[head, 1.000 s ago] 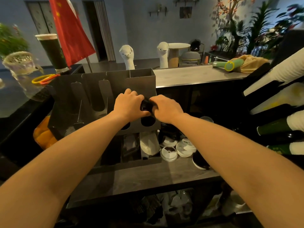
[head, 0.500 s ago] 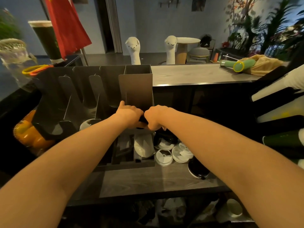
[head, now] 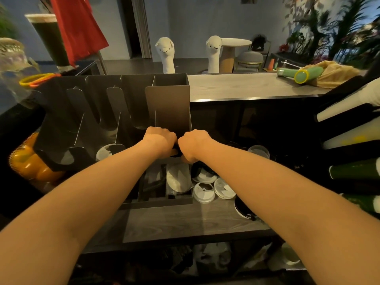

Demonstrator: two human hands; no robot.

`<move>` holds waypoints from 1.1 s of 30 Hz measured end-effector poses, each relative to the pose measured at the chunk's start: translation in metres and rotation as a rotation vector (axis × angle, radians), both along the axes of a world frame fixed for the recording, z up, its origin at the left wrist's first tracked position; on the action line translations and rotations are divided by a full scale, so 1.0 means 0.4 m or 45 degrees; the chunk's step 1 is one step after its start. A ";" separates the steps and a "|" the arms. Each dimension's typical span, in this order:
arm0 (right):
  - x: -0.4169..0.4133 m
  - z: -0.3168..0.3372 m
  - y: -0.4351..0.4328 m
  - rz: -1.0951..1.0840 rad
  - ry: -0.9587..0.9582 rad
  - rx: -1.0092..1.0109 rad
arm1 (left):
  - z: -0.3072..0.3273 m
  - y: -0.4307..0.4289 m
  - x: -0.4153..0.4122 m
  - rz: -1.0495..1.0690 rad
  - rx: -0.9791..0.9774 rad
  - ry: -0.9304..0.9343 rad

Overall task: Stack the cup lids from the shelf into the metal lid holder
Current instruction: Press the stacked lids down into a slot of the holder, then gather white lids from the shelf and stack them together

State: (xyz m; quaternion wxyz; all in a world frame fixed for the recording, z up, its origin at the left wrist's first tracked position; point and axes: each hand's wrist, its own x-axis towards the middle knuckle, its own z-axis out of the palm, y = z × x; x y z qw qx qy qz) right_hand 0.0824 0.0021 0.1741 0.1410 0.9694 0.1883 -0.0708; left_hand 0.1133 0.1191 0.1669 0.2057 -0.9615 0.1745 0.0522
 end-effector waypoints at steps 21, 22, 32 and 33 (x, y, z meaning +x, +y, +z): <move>-0.072 -0.006 -0.003 -0.089 -0.235 0.219 | -0.007 0.085 -0.074 -0.350 -0.508 -0.165; -0.083 -0.006 -0.009 -0.057 -0.320 0.247 | -0.002 0.096 -0.082 -0.395 -0.516 -0.210; -0.253 -0.067 -0.050 -0.248 -0.528 0.314 | -0.027 0.102 -0.223 -0.634 -0.649 -0.155; -0.272 -0.080 -0.057 -0.292 -0.487 0.326 | -0.041 0.094 -0.238 -0.604 -0.640 -0.091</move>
